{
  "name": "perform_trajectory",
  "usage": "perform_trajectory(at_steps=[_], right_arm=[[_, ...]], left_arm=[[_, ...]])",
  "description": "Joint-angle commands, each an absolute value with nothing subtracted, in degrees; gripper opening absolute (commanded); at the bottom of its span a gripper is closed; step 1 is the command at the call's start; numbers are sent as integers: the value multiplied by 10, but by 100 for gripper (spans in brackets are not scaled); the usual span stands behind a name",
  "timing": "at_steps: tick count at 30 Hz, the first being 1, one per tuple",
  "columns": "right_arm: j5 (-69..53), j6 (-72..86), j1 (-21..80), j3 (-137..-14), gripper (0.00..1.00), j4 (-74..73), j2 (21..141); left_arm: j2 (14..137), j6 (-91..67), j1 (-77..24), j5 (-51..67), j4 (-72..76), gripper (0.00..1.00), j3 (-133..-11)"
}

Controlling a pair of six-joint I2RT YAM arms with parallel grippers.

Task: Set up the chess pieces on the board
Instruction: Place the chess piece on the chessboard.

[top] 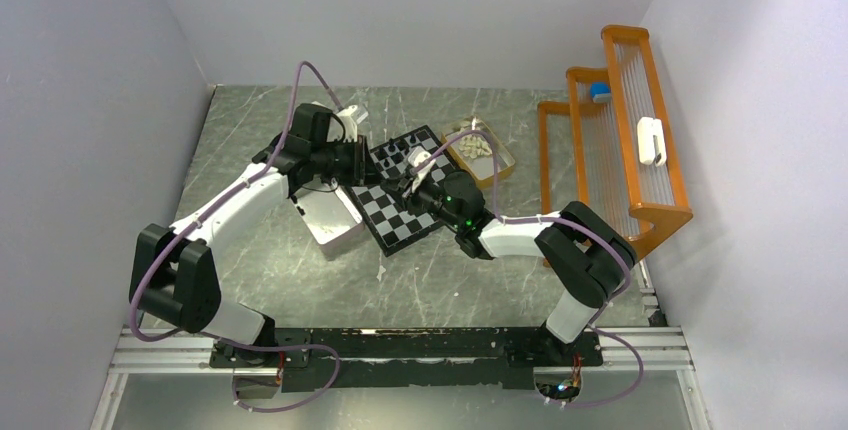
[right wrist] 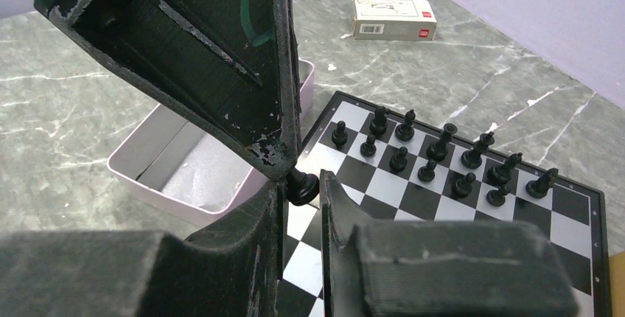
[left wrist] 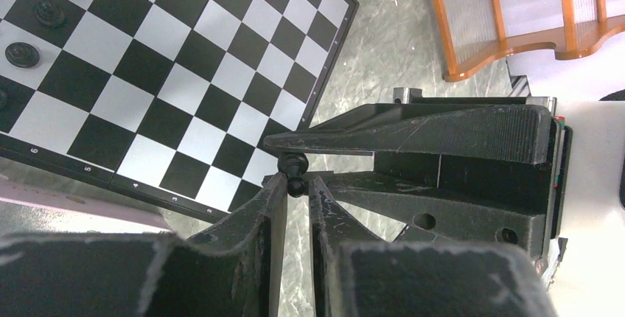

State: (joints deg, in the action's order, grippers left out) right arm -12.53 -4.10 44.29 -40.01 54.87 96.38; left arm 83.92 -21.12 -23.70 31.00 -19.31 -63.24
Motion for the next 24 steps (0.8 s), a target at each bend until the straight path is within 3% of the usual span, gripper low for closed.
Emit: perform_trajectory(at_steps=[1, 3, 6, 7, 19, 21, 22, 24], right_arm=[[-101, -27, 437, -405, 19, 566, 972], [-99, -24, 437, -407, 19, 565, 973], [-98, -17, 437, -407, 19, 568, 974], [-97, -13, 437, -407, 21, 568, 974], [-85, 19, 438, -379, 71, 464, 909], [-80, 35, 437, -368, 84, 426, 875], [-74, 45, 437, -363, 98, 405, 854], [-61, 63, 437, -352, 100, 363, 809]], left_arm=[[838, -227, -253, 329, -172, 21, -629], [838, -229, -256, 330, -170, 19, -629], [838, -238, -262, 329, -164, 6, -627], [839, -241, -264, 326, -165, 5, -629], [885, -219, -281, 237, -195, 5, -708], [902, -208, -285, 216, -206, 5, -732], [913, -200, -287, 204, -215, 5, -746], [943, -180, -291, 181, -246, 5, -787]])
